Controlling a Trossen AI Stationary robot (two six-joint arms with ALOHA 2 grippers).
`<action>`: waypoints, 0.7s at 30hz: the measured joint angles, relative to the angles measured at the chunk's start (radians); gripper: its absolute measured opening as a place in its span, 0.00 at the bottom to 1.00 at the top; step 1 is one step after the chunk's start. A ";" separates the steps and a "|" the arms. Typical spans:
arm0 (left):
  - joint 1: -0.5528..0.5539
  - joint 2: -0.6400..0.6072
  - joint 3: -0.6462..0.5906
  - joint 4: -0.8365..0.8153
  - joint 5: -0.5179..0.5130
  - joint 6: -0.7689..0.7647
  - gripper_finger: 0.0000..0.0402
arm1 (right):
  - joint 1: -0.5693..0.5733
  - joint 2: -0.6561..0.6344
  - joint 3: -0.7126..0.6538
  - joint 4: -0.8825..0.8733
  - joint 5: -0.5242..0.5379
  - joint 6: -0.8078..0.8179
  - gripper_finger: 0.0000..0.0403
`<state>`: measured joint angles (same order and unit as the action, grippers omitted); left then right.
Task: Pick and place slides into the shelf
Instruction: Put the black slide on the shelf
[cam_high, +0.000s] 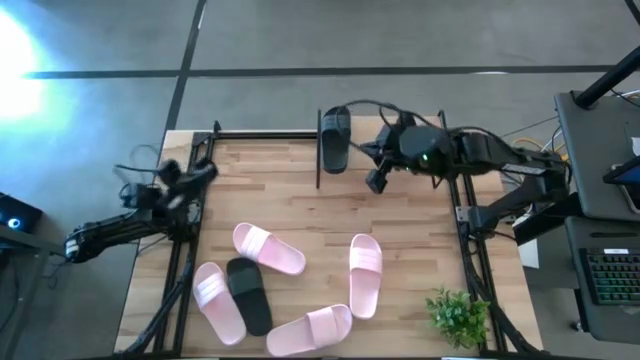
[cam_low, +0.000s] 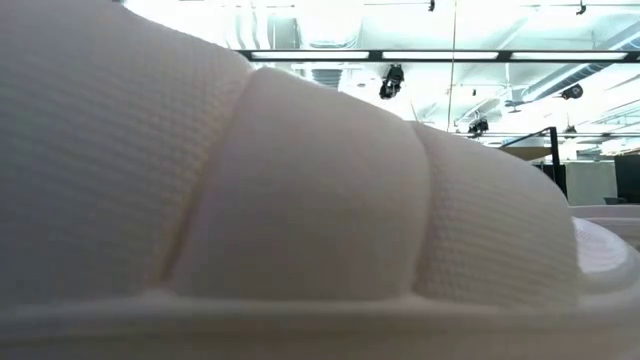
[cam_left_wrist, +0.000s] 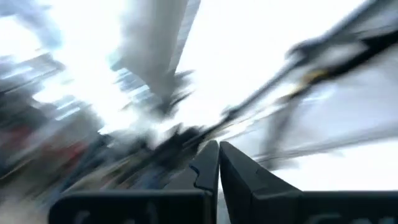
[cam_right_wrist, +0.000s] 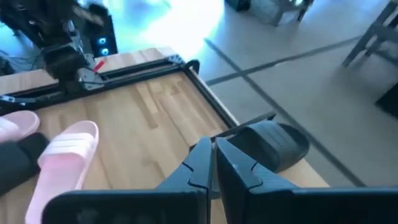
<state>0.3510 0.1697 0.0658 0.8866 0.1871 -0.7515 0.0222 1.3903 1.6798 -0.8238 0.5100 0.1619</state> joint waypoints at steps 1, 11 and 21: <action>-0.001 0.009 0.016 0.063 0.035 0.000 0.00 | 0.015 0.000 0.000 0.000 0.023 0.002 0.03; -0.014 0.191 0.406 -0.406 0.145 0.134 0.00 | 0.089 0.057 0.000 -0.003 0.043 0.133 0.03; -0.219 0.496 0.768 -1.158 0.134 0.316 0.00 | 0.146 0.084 -0.009 -0.092 0.143 0.335 0.03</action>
<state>0.1324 0.6656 0.8336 -0.2717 0.3214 -0.4352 0.1681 1.4748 1.6711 -0.9162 0.6525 0.4972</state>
